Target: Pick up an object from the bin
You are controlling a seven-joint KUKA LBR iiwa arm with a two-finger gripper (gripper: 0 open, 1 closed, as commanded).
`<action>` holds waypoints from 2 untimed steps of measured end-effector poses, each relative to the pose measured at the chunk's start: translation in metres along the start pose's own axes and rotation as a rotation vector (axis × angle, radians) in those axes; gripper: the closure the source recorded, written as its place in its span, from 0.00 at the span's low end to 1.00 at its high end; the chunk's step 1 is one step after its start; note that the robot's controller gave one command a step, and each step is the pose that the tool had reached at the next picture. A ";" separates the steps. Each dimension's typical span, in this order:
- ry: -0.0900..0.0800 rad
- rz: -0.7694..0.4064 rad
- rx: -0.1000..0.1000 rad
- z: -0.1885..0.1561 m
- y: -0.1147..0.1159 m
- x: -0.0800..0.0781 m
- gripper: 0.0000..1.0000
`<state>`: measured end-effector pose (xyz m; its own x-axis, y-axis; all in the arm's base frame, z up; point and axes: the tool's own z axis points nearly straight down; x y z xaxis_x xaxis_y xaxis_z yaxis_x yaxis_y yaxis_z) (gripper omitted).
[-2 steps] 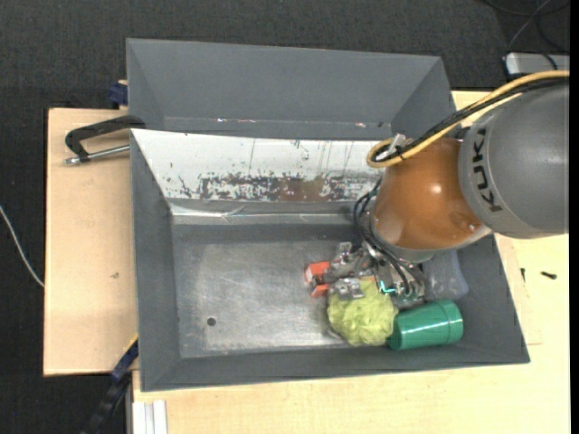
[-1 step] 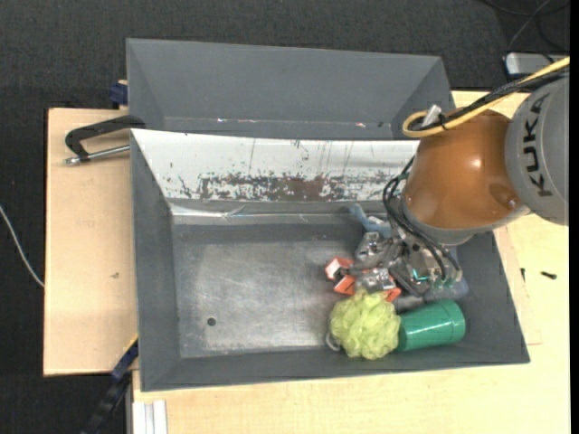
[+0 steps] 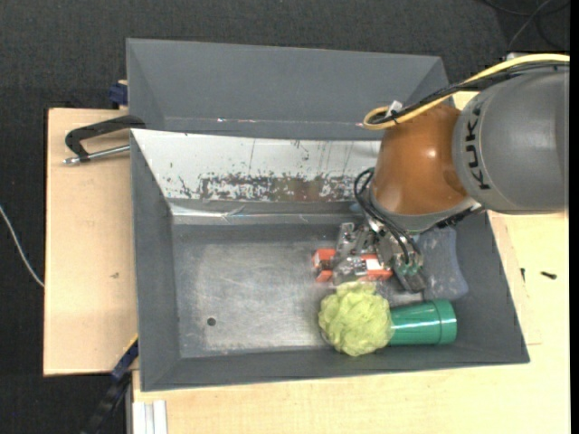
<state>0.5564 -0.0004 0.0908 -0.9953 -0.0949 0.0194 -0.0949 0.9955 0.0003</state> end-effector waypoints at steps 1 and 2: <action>-0.017 0.003 0.000 0.011 0.001 0.001 0.00; -0.045 0.004 0.000 0.008 0.001 -0.005 1.00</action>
Offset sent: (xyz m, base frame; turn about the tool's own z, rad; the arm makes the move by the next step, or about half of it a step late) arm 0.0000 0.0000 0.0000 0.0000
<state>0.5613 0.0012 0.0825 -0.9955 -0.0911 -0.0256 -0.0912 0.9958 0.0005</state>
